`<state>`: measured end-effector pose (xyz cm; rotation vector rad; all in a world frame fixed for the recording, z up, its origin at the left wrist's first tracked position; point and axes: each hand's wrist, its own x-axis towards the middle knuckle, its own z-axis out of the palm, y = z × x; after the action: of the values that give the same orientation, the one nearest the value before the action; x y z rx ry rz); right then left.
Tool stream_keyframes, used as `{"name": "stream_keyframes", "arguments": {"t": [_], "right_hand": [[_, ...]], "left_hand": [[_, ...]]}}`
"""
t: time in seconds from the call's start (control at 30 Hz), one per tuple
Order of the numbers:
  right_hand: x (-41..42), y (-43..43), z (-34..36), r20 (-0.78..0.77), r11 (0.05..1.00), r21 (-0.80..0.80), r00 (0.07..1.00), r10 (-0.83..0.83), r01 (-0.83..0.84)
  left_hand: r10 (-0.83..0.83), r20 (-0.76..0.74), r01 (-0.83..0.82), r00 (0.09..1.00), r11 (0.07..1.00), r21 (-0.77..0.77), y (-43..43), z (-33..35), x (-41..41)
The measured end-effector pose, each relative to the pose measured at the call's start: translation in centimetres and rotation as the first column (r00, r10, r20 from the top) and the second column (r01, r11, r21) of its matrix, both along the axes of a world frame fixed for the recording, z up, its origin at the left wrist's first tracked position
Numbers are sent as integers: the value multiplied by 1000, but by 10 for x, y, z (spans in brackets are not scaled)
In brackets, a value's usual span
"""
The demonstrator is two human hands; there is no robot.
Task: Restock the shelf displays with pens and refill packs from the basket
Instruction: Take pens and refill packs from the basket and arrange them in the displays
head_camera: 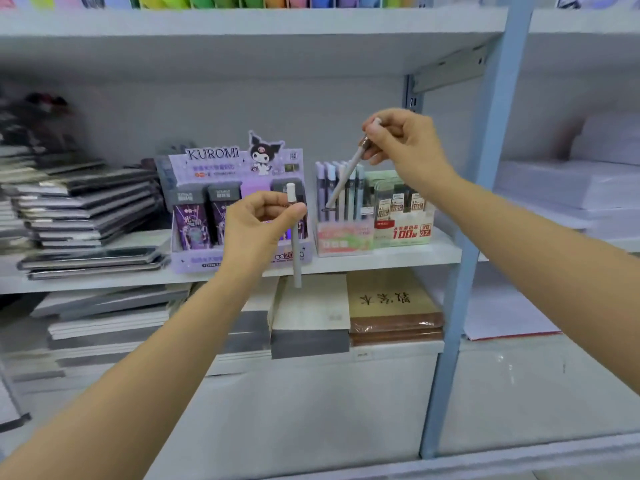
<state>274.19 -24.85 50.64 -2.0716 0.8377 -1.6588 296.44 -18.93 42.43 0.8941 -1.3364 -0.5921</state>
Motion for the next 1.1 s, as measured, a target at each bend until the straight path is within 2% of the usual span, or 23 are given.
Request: {"name": "stream_keyframes", "arguments": {"t": [0.13, 0.27, 0.3, 0.47, 0.67, 0.83, 1.1], "right_hand": [[12, -14, -4, -75, 1000, 1, 997, -6, 6], [12, -23, 5, 116, 998, -58, 993, -13, 20], [10, -25, 7, 116, 998, -55, 993, -22, 29], [22, -31, -10, -157, 997, 47, 986, -57, 65], [34, -35, -18, -344, 997, 34, 937, -59, 75], [33, -38, -7, -400, 994, 87, 916, -29, 70], [42, -42, -6, -479, 993, 69, 876, -56, 101]], "left_hand": [[-5, -5, 5, 1000, 999, 46, -11, 1, 5], [-10, -9, 10, 1000, 997, 82, -18, -4, 8], [-6, -7, 7, 1000, 996, 89, -19, -6, 8], [-11, -22, 13, 1000, 996, 88, -24, -9, 10], [-24, -51, 29, 998, 996, 88, -27, -9, 11], [-31, -51, 36, 998, 995, 92, -26, -9, 12], [-57, -56, 62, 997, 994, 91, -25, -8, 11]]}}
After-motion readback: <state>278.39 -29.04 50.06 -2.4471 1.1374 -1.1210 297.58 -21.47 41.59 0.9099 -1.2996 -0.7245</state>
